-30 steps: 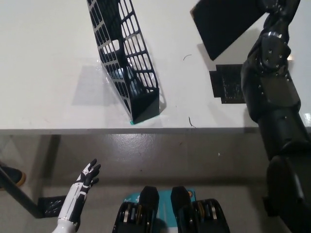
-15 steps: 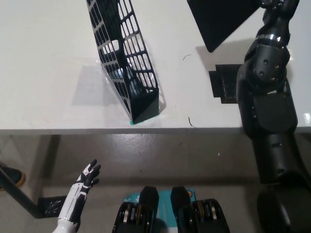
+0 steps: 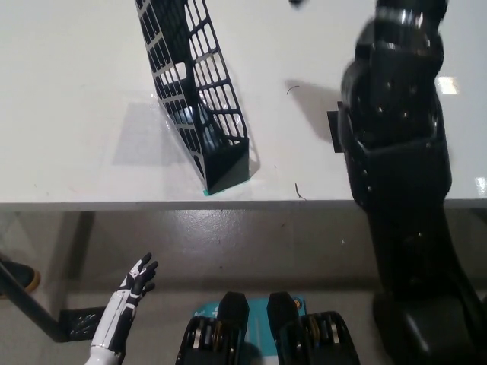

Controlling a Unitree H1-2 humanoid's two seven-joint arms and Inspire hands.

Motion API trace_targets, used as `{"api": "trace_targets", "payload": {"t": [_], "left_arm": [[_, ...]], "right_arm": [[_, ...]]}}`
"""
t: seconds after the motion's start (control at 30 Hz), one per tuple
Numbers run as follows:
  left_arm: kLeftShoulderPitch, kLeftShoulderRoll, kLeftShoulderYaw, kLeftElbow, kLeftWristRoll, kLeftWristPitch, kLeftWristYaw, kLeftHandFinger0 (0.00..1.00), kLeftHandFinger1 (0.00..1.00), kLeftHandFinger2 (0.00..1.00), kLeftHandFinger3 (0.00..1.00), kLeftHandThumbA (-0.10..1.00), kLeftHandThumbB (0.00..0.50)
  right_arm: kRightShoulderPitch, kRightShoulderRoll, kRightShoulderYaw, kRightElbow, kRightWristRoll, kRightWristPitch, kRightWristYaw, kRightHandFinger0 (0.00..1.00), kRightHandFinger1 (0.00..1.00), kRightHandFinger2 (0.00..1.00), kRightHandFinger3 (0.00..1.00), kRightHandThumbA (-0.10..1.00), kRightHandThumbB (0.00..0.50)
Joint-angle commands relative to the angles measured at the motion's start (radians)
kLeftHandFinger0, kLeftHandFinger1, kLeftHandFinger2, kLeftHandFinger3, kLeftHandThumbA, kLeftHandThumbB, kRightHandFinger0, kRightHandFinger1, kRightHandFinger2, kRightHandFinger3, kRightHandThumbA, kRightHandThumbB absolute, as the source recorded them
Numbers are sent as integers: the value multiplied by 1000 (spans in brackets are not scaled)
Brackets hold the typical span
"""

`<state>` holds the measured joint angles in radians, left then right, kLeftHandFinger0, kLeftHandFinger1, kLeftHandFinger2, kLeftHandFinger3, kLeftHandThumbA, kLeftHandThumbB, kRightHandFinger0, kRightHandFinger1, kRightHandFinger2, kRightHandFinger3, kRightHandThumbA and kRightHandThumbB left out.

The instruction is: A notebook is kept standing on the table on the right hand side and a black shelf is kept on the left hand side and the robot uses its right hand to grab the notebook and places it in the shelf

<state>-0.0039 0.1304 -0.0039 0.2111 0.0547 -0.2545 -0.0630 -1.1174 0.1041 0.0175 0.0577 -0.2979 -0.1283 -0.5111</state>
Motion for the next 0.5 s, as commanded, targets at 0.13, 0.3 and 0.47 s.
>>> {"api": "trace_targets", "payload": {"t": [0.13,0.3,0.47], "left_arm": [[16,24,-19,-32,14,-15,-18,1000,1000,1000,1000,1000,134],[20,25,-20,-31,17,-17,-16,1000,1000,1000,1000,1000,140],[21,22,-25,-25,31,-17,-10,1000,1000,1000,1000,1000,159]], "right_arm": [[-124,31,43,-47,-168,2,-29,0,0,490,700,-100,118],[-109,36,42,28,-195,14,-43,0,29,538,697,-100,107],[-106,58,27,170,-170,-11,-82,0,93,621,737,-100,91]]}}
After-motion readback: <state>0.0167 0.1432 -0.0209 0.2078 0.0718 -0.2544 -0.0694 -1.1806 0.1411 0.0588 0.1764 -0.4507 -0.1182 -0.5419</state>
